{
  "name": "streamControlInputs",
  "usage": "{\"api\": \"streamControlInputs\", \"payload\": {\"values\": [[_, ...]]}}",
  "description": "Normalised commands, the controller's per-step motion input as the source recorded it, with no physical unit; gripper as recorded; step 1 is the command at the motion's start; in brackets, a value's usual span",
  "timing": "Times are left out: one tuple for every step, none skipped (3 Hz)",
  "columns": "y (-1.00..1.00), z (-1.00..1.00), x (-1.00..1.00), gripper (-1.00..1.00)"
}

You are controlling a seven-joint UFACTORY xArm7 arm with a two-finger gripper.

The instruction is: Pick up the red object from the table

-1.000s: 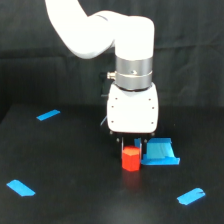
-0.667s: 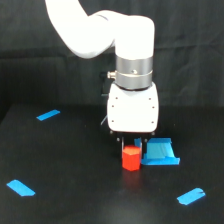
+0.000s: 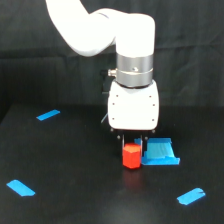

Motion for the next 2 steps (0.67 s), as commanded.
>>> {"api": "streamControlInputs", "payload": {"values": [[0.17, 0.56, 0.06, -1.0], [0.19, 0.71, 0.08, -1.0]]}}
